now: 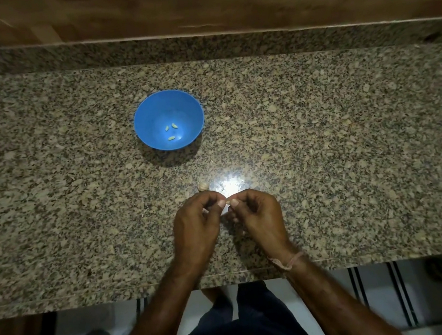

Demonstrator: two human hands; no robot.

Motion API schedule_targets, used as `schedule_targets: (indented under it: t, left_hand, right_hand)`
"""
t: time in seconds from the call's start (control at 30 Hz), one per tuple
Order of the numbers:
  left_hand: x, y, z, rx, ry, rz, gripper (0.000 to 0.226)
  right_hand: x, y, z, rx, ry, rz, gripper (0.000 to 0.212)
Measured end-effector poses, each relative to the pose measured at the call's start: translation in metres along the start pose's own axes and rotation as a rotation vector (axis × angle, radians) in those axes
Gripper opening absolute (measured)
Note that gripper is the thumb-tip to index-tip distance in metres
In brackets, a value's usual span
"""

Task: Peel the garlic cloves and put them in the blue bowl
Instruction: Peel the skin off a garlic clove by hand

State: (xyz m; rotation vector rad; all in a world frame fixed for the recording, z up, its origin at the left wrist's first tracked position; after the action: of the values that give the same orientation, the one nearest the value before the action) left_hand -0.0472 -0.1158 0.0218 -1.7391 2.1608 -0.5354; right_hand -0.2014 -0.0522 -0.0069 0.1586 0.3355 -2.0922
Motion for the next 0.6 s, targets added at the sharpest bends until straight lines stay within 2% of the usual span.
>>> schedule_targets:
  t: [0.2, 0.37, 0.6]
  left_hand:
    - [0.003, -0.007, -0.014, 0.182, 0.123, 0.027, 0.004]
    - [0.009, -0.010, -0.011, 0.125, 0.059, 0.075, 0.013]
    - [0.009, -0.005, -0.018, 0.154, 0.071, 0.162, 0.016]
  right_hand:
    - [0.001, -0.005, 0.008, -0.073, -0.062, 0.018, 0.014]
    - [0.000, -0.007, 0.011, 0.034, -0.050, 0.034, 0.010]
    - [-0.003, -0.011, 0.014, -0.006, -0.078, 0.048, 0.009]
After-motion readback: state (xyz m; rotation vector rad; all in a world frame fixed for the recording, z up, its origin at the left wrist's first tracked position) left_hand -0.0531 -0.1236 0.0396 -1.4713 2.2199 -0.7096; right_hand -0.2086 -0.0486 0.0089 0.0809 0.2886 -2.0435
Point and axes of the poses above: each hand's wrist, its own x-axis towards the middle knuckle, its own y-axis out of the palm, z = x × y, the point moved 10 cm from there along x, towards the middle knuckle, and after that the axes turned 6 degrees about -z, right-handed, at the moved point
